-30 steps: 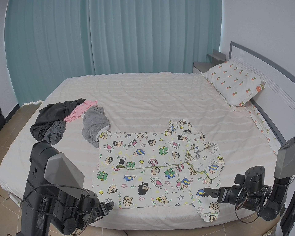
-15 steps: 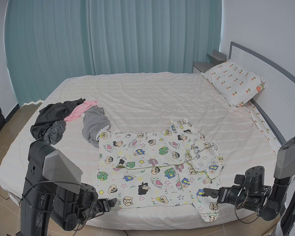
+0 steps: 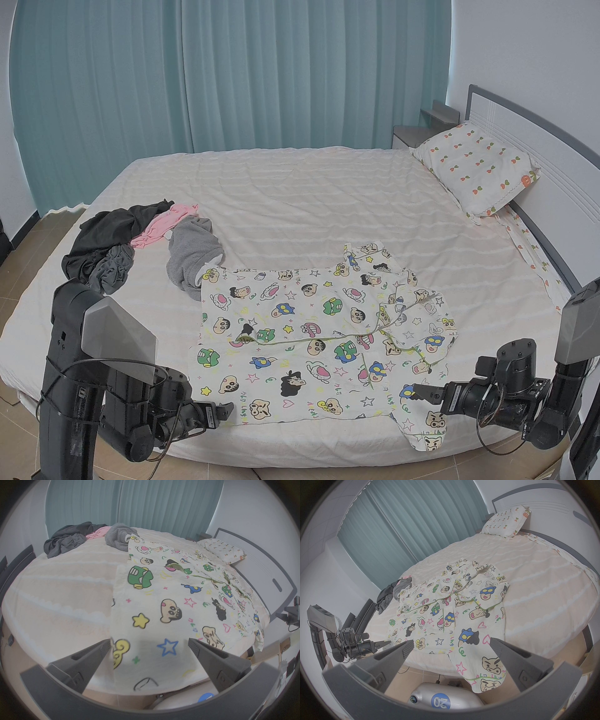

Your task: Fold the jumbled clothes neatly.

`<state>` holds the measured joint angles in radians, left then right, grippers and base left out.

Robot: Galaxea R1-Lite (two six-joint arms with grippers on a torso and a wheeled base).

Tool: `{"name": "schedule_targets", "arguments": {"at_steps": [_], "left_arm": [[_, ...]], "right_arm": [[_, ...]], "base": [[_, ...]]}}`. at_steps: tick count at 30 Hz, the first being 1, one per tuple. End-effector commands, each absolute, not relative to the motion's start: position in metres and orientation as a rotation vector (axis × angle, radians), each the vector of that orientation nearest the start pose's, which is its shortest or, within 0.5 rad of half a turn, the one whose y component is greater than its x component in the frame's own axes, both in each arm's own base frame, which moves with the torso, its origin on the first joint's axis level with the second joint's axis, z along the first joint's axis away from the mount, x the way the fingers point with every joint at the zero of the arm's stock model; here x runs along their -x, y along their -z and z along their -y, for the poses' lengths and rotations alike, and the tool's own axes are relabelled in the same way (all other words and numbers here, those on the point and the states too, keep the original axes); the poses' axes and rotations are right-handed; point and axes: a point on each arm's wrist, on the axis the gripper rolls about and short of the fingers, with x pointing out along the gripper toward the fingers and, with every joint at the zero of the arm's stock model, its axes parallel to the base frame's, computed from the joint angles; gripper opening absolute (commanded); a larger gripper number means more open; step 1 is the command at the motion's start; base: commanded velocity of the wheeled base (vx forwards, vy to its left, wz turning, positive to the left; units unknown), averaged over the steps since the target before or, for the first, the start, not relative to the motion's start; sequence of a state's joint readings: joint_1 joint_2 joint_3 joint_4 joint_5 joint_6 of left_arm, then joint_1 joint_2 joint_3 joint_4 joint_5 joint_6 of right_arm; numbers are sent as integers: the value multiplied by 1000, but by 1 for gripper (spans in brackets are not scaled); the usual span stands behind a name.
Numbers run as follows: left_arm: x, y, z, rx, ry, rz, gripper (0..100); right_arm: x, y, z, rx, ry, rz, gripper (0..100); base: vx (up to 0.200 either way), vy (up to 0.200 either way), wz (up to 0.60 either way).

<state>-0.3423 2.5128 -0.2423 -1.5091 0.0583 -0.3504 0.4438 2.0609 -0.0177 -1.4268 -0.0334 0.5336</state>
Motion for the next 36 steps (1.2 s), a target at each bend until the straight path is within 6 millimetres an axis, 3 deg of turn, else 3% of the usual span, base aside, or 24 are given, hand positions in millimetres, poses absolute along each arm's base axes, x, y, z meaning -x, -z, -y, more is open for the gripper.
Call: {"name": "schedule_targets", "arguments": {"at_steps": [1, 8, 9, 22, 32, 36], "left_arm": [[-251, 80, 84, 193, 146, -791, 100], [-251, 80, 85, 203, 170, -794, 100], [-251, 80, 85, 204, 175, -795, 0], [-242, 79, 77, 226, 197, -839, 0], [-244, 73, 64, 312, 148, -807, 0], [-242, 67, 63, 340, 144, -803, 0]], "right_arm": [[-189, -14, -89, -359, -217, -707, 100], [-189, -13, -89, -357, -215, -712, 100], [-189, -12, -89, -359, -216, -715, 100], [-190, 4, -77, -337, -146, -809, 100], [-192, 22, -41, -268, -210, -965, 100], [-192, 41, -32, -198, -274, -1027, 100]], "base": [[0, 0, 0], [0, 0, 0], [0, 0, 0], [0, 0, 0], [0, 0, 0], [0, 0, 0]]}}
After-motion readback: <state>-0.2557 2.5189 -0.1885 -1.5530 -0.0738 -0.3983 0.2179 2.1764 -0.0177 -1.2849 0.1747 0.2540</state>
